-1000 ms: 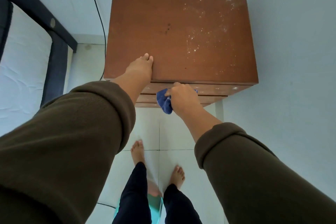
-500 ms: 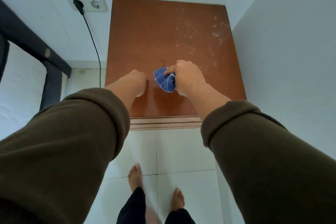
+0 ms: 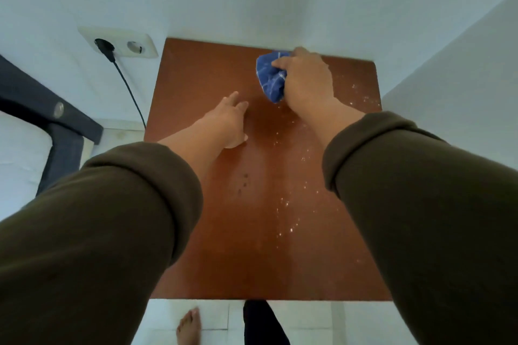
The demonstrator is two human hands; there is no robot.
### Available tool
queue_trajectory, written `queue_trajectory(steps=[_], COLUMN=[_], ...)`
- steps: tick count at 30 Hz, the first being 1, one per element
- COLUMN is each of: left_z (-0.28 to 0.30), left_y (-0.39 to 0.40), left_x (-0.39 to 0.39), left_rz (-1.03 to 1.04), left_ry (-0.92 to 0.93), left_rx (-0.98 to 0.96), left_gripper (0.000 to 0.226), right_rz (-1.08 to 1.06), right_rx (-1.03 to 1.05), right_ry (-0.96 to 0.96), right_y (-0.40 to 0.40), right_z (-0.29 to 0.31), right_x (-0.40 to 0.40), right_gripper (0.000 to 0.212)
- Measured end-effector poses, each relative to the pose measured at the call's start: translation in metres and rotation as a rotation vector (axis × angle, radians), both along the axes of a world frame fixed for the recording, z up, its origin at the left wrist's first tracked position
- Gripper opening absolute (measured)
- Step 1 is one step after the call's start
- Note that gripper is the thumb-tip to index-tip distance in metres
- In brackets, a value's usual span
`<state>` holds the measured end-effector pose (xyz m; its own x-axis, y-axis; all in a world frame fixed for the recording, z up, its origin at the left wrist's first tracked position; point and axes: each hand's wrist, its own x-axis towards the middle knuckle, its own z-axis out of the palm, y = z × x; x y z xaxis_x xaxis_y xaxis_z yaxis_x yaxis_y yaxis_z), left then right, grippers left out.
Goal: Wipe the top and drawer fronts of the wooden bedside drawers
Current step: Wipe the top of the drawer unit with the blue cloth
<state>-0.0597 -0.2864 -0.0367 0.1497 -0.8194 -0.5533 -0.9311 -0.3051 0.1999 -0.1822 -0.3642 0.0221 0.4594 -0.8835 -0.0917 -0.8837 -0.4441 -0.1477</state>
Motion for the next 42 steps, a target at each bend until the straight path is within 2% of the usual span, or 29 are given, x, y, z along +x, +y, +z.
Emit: queue_trajectory(steps=[3,8,12,15,26,31,36,42], left_z=[-0.01,-0.017,-0.02,-0.023,-0.021,-0.03,-0.032,-0.032], left_y=[-0.035,-0.071,-0.09,-0.096,-0.087,-0.064,-0.037,-0.006], left_x=[0.006,0.005,0.0,-0.002,0.001,0.004,-0.007,-0.015], left_rz=[0.059,0.078,0.137,0.16,0.149,0.196,0.148,0.109], left_ry=[0.002,-0.07,-0.092,-0.1,-0.079,-0.022,-0.033,-0.004], left_rx=[0.016,0.107,0.17,0.185,0.138,0.03,-0.004,0.003], left_gripper=[0.087,0.111,0.121,0.124,0.118,0.098,0.079,0.083], right_rz=[0.056,0.072,-0.01,-0.035,-0.011,0.004,-0.009,-0.02], right_rx=[-0.028,0.0,0.184,0.262,0.251,0.261,0.279,0.266], right_ry=[0.071,0.146,0.109,0.164,0.174,0.168,0.176,0.204], right_y=[-0.041,-0.09,-0.107,-0.107,-0.093,-0.057,-0.018,0.03], right_z=[-0.008,-0.023,-0.054,-0.066,-0.069,-0.07,-0.068,-0.069], right_x=[0.009,0.016,0.02,0.024,0.018,0.009,-0.002,-0.017], right_gripper=[0.038,0.037,0.048,0.058,0.057,0.056,0.055,0.056])
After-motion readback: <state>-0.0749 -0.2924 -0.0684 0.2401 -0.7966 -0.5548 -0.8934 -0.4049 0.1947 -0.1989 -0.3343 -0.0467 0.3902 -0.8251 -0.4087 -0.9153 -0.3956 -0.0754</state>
